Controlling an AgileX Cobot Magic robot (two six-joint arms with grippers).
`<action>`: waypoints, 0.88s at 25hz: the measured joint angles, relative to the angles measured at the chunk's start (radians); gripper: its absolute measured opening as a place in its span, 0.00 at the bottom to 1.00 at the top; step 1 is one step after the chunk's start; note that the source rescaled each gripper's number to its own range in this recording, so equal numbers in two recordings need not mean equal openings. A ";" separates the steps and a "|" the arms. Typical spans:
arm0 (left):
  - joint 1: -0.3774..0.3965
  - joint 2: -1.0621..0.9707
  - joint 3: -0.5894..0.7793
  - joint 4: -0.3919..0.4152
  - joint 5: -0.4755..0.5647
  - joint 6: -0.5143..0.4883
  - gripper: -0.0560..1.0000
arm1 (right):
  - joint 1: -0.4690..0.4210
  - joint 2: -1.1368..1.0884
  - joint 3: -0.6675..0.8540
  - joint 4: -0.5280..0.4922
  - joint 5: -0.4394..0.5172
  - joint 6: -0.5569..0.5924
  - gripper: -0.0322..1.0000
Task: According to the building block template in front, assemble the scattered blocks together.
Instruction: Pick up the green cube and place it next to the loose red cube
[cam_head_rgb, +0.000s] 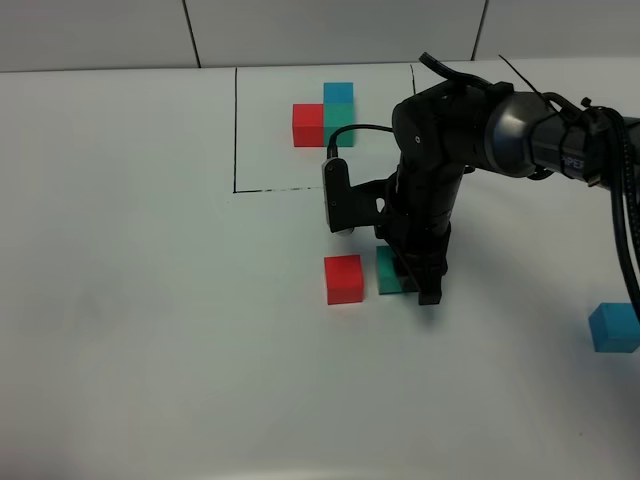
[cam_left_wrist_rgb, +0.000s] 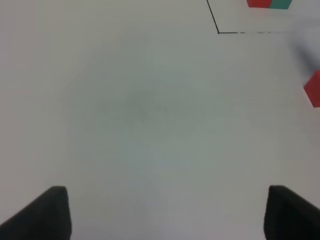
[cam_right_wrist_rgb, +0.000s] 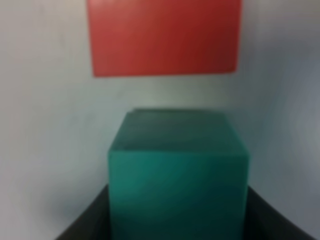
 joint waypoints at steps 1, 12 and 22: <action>0.000 0.000 0.000 0.000 0.000 0.000 0.77 | 0.001 0.007 -0.003 0.000 -0.001 0.000 0.04; 0.000 0.000 0.000 0.000 0.000 0.000 0.77 | 0.023 0.026 -0.010 0.002 -0.002 0.017 0.04; 0.000 0.000 0.000 0.001 0.000 0.000 0.77 | 0.035 0.038 -0.017 -0.014 0.000 0.025 0.04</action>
